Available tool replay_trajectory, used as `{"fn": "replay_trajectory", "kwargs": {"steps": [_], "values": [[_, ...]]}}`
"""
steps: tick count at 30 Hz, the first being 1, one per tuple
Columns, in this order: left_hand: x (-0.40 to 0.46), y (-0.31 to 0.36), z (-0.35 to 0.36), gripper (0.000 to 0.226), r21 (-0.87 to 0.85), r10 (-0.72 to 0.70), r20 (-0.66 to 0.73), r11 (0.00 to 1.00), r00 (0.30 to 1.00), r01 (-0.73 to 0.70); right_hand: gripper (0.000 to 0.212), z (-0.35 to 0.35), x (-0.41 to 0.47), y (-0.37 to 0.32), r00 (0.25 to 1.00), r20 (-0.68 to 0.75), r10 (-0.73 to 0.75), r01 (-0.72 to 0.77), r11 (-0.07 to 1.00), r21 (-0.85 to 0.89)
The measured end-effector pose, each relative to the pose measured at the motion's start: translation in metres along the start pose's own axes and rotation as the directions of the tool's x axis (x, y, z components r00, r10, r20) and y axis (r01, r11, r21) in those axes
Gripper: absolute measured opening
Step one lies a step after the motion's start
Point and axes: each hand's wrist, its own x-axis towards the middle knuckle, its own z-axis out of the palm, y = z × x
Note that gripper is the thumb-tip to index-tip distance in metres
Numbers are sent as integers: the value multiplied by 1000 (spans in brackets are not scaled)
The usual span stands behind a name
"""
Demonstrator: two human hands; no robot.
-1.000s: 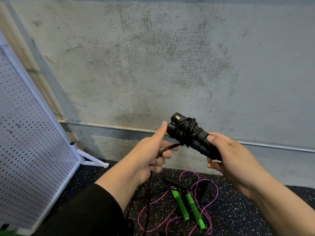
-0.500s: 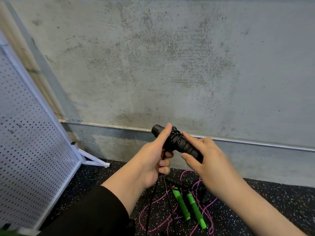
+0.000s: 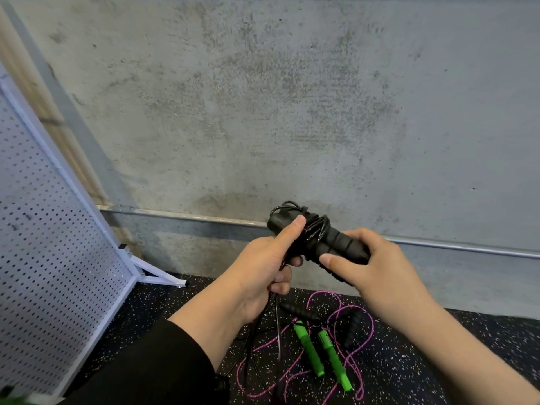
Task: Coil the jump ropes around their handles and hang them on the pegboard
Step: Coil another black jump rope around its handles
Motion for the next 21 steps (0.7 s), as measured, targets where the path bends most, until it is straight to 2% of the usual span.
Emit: {"fn": "replay_trajectory", "kwargs": {"steps": [4, 6, 7, 9, 11, 12, 13, 15, 16, 18, 21], "values": [[2, -1, -1, 41, 8, 53, -12, 999, 999, -53, 35, 9, -8, -1, 993, -58, -102, 85, 966, -244], [2, 1, -4, 41, 18, 79, -1, 997, 997, -79, 37, 7, -7, -4, 993, -26, -112, 103, 965, -242], [2, 2, -5, 41, 22, 89, 9, 996, 996, -89, 37, 4, -6, -3, 994, -6, -112, 109, 978, -178], [1, 2, -6, 41, 28, 96, 39, 995, 995, -97, 44, -2, -2, -3, 997, 60, -48, 42, 994, 98], [-1, 1, -6, 42, 43, 105, 102, 993, 989, -110, 64, -6, -2, -3, 969, 234, 75, -171, 889, 424], [-2, 0, -5, 42, 57, 112, 131, 991, 985, -120, 65, -6, -3, -4, 931, 346, 117, -294, 803, 518], [-3, -1, -5, 41, 72, 117, 144, 989, 983, -129, 63, -7, -5, -6, 882, 449, 146, -400, 735, 547], [-2, 0, -4, 39, 90, 109, 134, 989, 985, -121, 64, -6, -6, -5, 813, 561, 155, -493, 695, 523], [-2, 0, -4, 39, 94, 98, 128, 989, 987, -111, 65, -4, -6, -4, 808, 571, 142, -492, 696, 523], [-2, 2, -5, 40, 107, 80, 115, 990, 990, -93, 60, 0, -4, -2, 847, 519, 118, -433, 719, 543], [-1, 3, -6, 44, 124, 36, 92, 991, 995, -48, 40, 3, -2, -4, 954, 282, 98, -227, 853, 470]]}}
